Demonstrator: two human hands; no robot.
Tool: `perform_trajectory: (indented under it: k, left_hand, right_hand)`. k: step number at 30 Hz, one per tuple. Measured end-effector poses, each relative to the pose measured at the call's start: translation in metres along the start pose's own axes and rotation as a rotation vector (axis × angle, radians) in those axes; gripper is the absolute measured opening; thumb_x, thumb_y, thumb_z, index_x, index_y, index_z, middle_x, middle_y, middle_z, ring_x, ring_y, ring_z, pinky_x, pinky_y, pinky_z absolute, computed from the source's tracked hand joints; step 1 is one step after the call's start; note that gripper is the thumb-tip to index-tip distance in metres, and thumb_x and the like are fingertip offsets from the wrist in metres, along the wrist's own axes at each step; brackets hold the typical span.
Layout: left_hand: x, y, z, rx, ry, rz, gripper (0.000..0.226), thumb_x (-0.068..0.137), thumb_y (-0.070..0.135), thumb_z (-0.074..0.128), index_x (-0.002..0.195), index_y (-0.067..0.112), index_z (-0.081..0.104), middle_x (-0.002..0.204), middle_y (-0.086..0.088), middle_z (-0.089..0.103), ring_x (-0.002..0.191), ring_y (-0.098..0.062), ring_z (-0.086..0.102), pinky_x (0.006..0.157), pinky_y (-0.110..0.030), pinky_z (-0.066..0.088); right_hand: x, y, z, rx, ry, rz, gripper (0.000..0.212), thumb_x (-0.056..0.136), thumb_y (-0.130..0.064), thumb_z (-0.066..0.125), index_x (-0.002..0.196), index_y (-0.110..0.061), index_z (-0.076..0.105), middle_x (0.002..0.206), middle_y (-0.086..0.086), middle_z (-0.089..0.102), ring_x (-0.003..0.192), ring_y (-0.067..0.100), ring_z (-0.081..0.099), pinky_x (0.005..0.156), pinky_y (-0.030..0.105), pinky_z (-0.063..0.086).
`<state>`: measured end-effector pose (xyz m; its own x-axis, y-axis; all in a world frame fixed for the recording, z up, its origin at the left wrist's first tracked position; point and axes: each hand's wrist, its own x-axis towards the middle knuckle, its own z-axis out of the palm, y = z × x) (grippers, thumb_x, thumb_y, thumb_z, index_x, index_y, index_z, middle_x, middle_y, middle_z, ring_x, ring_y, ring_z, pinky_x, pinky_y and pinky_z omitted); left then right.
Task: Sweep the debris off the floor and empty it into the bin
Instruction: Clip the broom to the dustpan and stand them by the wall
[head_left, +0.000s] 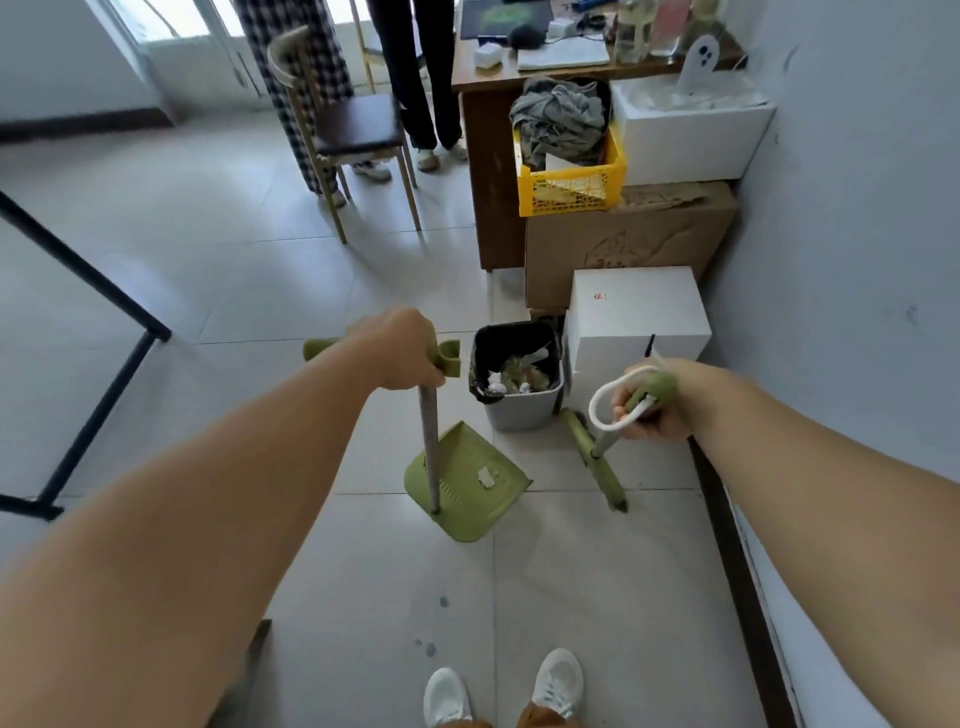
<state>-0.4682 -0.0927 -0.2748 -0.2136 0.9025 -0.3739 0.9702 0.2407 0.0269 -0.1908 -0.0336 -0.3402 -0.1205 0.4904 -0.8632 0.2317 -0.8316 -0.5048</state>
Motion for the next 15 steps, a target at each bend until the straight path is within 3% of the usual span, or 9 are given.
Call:
perform_trajectory:
  k: [4,7,10,13,15]
  left_hand:
    - [-0.018,-0.026,-0.021,0.064,0.041,0.000,0.029,0.082,0.043,0.072,0.096,0.018,0.067,0.079,0.000,0.060,0.066,-0.015,0.053,0.051,-0.025,0.037]
    - [-0.034,-0.054,-0.034,0.075,0.081,-0.004,0.028,0.081,0.043,0.073,0.096,0.020,0.067,0.080,0.001,0.061,0.066,-0.014,0.052,0.051,-0.025,0.035]
    - [-0.053,-0.081,-0.047,0.083,0.130,-0.002,0.027,0.081,0.042,0.074,0.097,0.021,0.067,0.082,0.001,0.061,0.069,-0.015,0.054,0.050,-0.025,0.034]
    - [-0.072,-0.102,-0.063,0.090,0.190,0.017,0.029,0.080,0.043,0.075,0.097,0.021,0.067,0.084,0.001,0.061,0.074,-0.018,0.058,0.054,-0.027,0.037]
    - [-0.082,-0.107,-0.076,0.111,0.225,0.048,0.028,0.080,0.044,0.074,0.096,0.022,0.067,0.083,0.001,0.061,0.074,-0.018,0.058,0.054,-0.027,0.037]
  right_hand:
    - [-0.007,0.001,0.025,0.040,0.012,-0.051,0.024,0.094,-0.004,0.039,0.071,-0.005,0.044,0.062,0.014,0.046,0.043,0.022,0.054,0.034,0.025,0.050]
    - [-0.017,0.005,0.043,0.067,0.014,0.005,0.020,0.093,-0.009,0.038,0.074,-0.007,0.044,0.067,0.011,0.042,0.029,0.019,0.051,0.032,0.023,0.047]
    - [-0.031,0.010,0.066,0.080,-0.002,-0.031,0.021,0.096,-0.008,0.038,0.075,-0.007,0.044,0.068,0.008,0.043,0.028,0.016,0.051,0.032,0.020,0.046]
    - [-0.046,0.018,0.094,0.118,0.016,-0.184,0.026,0.100,-0.009,0.036,0.075,-0.010,0.045,0.071,0.003,0.047,0.049,0.012,0.053,0.035,0.015,0.046]
    - [-0.052,0.021,0.102,0.194,-0.018,-0.127,0.018,0.093,-0.009,0.042,0.075,-0.008,0.044,0.071,0.005,0.045,0.058,0.014,0.045,0.036,0.017,0.047]
